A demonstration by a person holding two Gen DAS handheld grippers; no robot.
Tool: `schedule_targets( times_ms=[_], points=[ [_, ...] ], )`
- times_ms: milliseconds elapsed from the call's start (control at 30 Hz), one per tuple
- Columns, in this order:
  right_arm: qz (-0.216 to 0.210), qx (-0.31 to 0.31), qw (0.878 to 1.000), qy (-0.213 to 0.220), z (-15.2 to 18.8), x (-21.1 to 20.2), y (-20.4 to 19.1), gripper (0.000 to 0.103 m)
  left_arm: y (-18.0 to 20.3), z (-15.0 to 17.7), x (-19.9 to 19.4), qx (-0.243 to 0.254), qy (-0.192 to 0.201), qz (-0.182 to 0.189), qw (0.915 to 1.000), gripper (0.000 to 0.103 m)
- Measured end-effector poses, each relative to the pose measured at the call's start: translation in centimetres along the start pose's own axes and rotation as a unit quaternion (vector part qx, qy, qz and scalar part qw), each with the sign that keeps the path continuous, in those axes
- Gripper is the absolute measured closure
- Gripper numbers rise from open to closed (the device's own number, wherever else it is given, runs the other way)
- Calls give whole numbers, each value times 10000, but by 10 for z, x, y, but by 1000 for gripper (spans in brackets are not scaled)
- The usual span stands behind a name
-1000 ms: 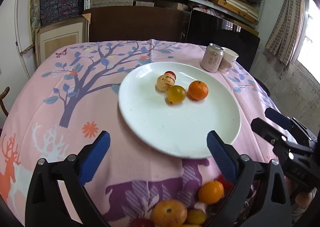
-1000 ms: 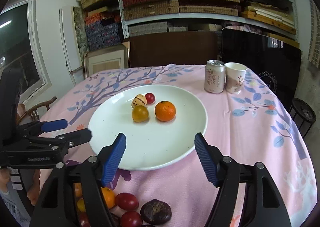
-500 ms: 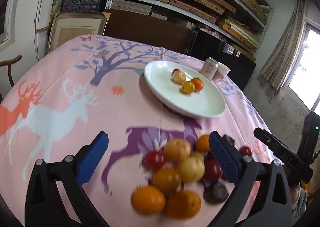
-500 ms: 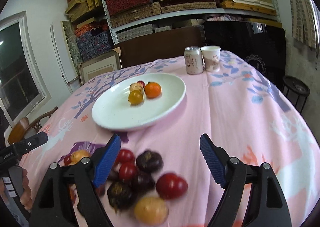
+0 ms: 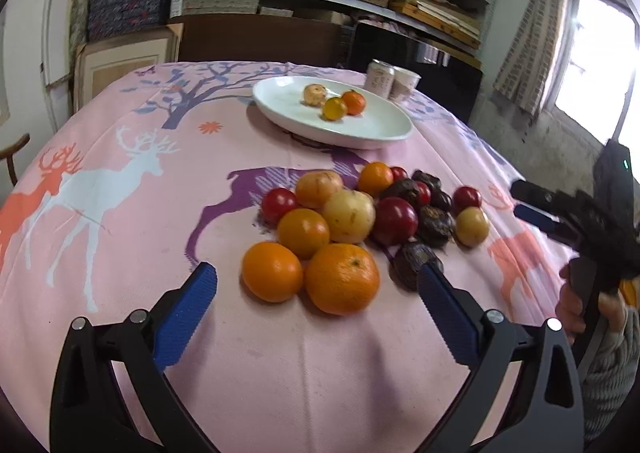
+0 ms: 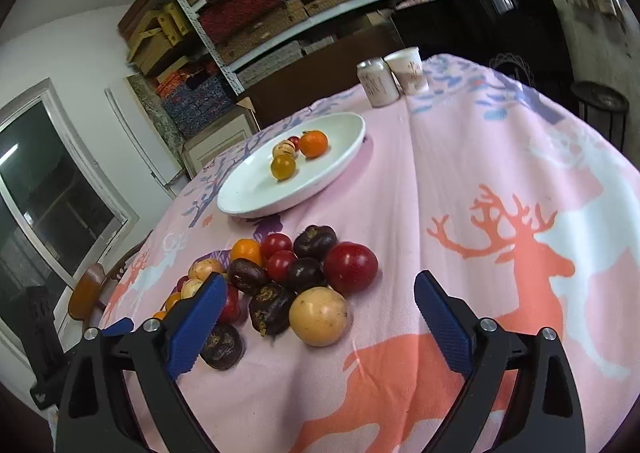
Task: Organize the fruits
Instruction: 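Grasp the large orange with the left tool while the right tool grasps the pale pepino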
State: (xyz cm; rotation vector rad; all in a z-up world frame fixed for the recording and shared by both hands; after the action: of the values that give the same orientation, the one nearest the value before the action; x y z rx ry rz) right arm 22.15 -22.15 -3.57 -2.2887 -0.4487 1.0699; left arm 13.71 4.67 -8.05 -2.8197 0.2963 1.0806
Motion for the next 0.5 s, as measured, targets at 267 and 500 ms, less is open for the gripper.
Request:
schedule_targets(
  times_ms=[267, 500],
  points=[
    [76, 39, 9999, -80, 3, 4, 2, 8, 12, 1, 3, 267, -79, 202, 9994, 5],
    [105, 75, 9998, -121, 4, 5, 4, 8, 30, -4, 7, 631, -122, 412, 9971, 5]
  ],
)
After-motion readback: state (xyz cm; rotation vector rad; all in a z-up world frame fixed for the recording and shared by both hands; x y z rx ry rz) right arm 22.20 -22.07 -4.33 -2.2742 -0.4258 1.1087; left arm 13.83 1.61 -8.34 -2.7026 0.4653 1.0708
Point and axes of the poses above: each gripper's, at about its wrist camera, not at the fingertips, and x roughly the way its jaws point, y to its right, z to its underside, the point moved 7 cm from there along x, roughly the way its jaws point, and after that the axes turned 15 degrees about x, right-handed, at the moved point
